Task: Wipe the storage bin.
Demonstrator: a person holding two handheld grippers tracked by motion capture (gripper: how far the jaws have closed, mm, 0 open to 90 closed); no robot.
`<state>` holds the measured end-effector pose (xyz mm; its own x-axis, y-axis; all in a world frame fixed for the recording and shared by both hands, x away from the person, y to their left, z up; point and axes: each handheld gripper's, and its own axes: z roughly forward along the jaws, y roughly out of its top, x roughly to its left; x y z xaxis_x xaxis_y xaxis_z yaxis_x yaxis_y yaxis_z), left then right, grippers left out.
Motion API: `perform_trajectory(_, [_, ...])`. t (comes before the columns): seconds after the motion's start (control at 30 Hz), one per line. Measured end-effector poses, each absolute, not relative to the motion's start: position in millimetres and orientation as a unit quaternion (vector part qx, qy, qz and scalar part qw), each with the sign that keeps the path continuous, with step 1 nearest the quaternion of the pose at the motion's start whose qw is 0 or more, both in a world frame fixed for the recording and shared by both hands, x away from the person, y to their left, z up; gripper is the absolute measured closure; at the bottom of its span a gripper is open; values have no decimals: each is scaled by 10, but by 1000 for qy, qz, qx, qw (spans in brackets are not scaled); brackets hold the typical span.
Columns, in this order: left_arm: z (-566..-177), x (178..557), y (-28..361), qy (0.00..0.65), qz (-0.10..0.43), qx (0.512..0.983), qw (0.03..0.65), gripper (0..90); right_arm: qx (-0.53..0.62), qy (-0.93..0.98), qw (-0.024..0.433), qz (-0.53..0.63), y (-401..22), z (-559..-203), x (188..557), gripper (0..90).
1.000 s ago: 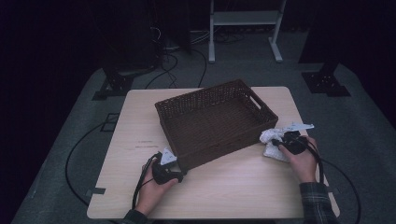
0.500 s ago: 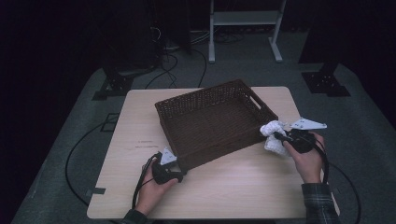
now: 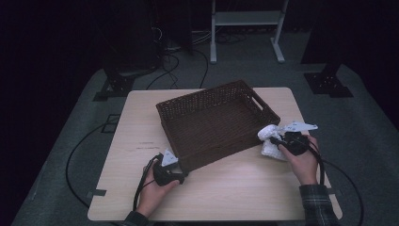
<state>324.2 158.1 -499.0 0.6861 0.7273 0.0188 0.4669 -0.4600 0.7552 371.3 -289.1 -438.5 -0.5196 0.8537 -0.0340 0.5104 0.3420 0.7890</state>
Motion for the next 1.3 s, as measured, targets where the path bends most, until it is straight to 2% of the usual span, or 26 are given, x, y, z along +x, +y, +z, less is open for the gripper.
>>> perform_trajectory(0.93, [-4990,3242,1581,357,172,837,378,278,441,816,173,330,-2728,-4779,3908,763])
perform_trajectory(1.17, [-4990,3242,1581,357,172,837,378,278,441,818,170,329,-2720,-4797,3906,763])
perform_trajectory(1.3, [-4988,3242,1582,357,172,837,377,279,435,817,183,331,-2708,-4752,3876,764])
